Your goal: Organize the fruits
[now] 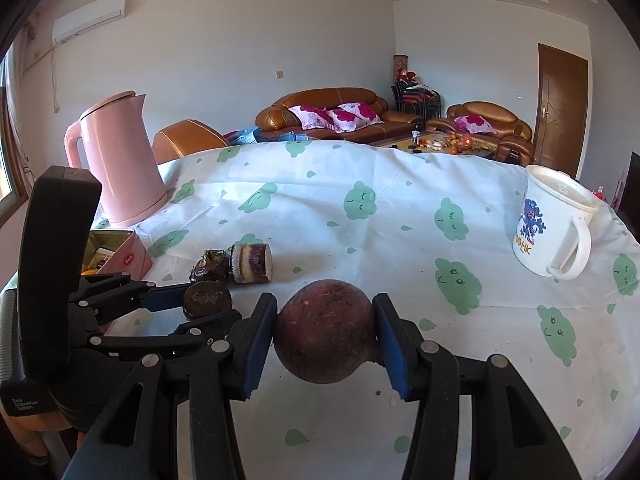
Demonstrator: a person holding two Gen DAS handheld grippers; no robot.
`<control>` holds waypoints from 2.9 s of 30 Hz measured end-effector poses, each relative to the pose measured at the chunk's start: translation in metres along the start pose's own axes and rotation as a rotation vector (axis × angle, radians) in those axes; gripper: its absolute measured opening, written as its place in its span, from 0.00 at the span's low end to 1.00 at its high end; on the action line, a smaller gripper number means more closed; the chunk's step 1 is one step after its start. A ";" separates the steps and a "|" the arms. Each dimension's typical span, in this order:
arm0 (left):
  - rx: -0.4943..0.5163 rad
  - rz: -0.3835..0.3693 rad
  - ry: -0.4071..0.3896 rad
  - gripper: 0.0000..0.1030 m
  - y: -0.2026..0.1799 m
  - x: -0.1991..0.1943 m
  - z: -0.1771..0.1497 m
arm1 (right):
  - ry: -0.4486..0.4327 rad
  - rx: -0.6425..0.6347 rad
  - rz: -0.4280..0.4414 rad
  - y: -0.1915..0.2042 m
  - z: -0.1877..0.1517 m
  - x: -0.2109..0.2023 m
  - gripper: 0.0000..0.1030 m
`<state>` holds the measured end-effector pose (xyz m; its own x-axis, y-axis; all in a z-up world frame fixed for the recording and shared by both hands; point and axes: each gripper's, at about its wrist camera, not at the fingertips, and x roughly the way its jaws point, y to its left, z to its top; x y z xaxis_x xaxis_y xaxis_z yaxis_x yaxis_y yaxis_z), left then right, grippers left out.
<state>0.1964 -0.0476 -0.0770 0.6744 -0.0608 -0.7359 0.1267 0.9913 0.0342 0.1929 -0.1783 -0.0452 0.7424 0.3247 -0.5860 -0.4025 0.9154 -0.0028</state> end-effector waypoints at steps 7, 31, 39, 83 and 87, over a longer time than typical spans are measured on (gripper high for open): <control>0.014 0.010 -0.041 0.41 -0.001 -0.008 0.001 | -0.015 -0.010 0.009 0.002 0.001 -0.002 0.50; 0.029 0.057 -0.164 0.41 -0.004 -0.031 -0.002 | -0.109 -0.040 0.026 0.008 -0.001 -0.020 0.50; 0.027 0.068 -0.202 0.41 -0.004 -0.038 -0.004 | -0.142 -0.046 0.027 0.008 -0.002 -0.026 0.50; 0.037 0.116 -0.339 0.41 -0.007 -0.063 -0.012 | -0.272 -0.089 0.019 0.014 -0.009 -0.050 0.50; 0.037 0.119 -0.351 0.41 -0.006 -0.065 -0.012 | -0.282 -0.091 0.018 0.015 -0.009 -0.053 0.50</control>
<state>0.1429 -0.0483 -0.0376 0.8934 0.0126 -0.4490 0.0538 0.9894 0.1348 0.1429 -0.1841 -0.0221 0.8492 0.4051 -0.3388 -0.4536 0.8881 -0.0749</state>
